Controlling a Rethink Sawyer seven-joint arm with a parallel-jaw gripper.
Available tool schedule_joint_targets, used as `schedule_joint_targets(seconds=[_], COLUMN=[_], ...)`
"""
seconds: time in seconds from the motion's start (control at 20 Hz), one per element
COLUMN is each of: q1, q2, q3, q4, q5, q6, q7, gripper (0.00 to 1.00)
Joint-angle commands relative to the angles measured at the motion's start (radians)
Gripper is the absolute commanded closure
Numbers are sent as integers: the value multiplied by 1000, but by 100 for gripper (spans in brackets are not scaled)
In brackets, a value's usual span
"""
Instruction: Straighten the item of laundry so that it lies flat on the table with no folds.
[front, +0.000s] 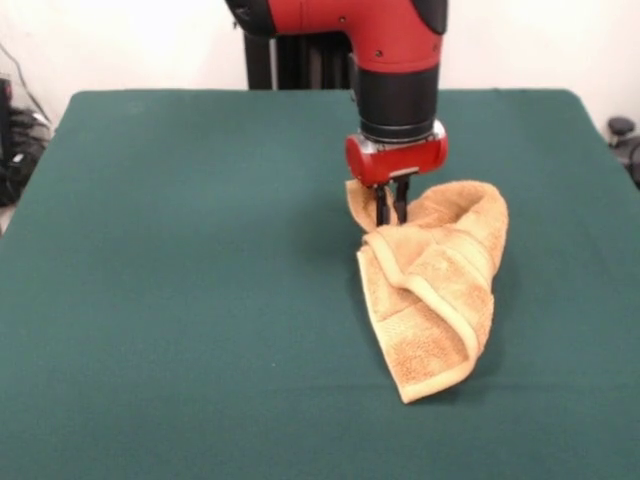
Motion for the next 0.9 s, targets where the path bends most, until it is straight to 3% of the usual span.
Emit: schedule_joint_targets(seconds=[0.05,0.55,0.9], q1=[42,33,7], q2=[-53,-351,-367], q3=[75,38,63], q4=[-14,198,214], q5=[30,70,77], q6=[103,260,251], q7=[75,74,80], gripper=[100,100,100])
